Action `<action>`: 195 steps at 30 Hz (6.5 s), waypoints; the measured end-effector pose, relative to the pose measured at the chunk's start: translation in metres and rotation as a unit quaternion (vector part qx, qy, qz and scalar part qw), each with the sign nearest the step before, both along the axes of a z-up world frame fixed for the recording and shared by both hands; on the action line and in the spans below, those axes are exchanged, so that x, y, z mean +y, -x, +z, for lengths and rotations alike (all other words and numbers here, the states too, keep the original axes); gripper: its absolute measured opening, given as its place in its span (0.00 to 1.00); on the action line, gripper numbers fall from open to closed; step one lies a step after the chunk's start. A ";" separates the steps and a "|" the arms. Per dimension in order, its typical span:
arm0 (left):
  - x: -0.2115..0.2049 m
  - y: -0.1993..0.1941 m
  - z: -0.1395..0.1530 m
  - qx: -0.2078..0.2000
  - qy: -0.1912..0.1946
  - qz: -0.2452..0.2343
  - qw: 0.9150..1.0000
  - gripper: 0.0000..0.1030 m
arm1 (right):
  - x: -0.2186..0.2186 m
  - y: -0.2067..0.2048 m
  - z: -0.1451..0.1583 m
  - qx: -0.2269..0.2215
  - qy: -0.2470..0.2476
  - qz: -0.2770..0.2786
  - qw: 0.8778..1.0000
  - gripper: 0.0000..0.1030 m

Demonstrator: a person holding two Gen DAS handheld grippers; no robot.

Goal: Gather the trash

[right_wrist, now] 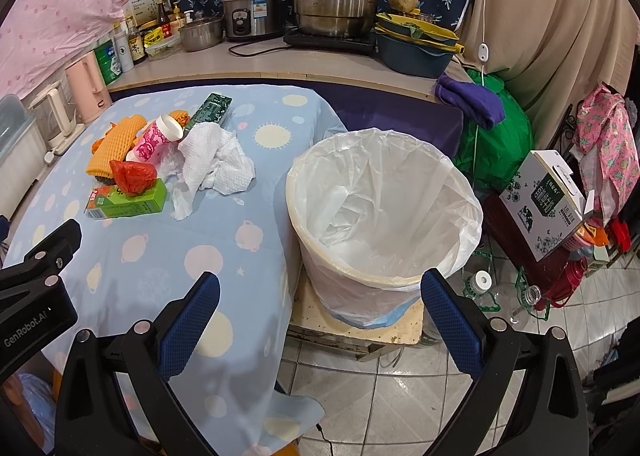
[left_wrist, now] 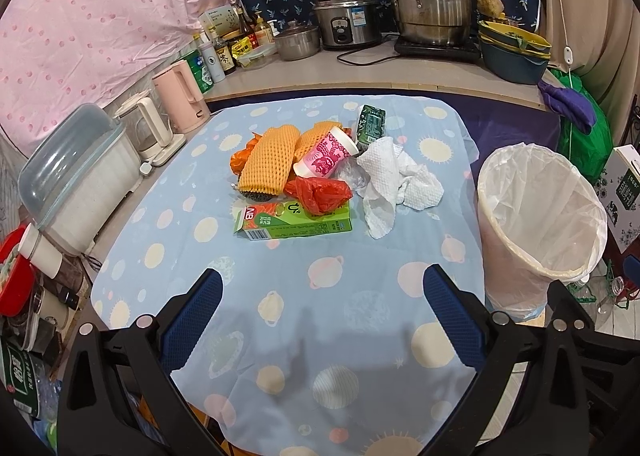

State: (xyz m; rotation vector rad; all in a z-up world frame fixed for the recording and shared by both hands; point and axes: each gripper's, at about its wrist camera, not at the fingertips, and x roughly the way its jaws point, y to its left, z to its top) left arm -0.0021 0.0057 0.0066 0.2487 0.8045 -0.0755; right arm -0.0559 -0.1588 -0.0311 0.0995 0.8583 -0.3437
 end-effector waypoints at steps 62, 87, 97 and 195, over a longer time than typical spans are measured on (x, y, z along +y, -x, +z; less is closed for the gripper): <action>0.105 -0.155 -0.080 0.056 0.063 0.093 0.992 0.93 | 0.088 -0.208 -0.079 0.021 -0.048 0.093 0.994 0.05; 0.057 -0.161 -0.075 0.066 0.107 0.038 0.991 0.93 | 0.051 -0.148 0.001 -0.076 -0.055 0.073 0.993 0.02; 0.040 -0.174 -0.087 0.091 0.122 0.015 0.988 0.47 | 0.042 -0.137 0.003 -0.077 -0.056 0.060 0.994 0.02; -0.190 -0.050 -0.012 0.013 0.104 -0.194 0.975 0.56 | -0.156 -0.034 0.040 -0.145 -0.047 -0.120 0.981 0.42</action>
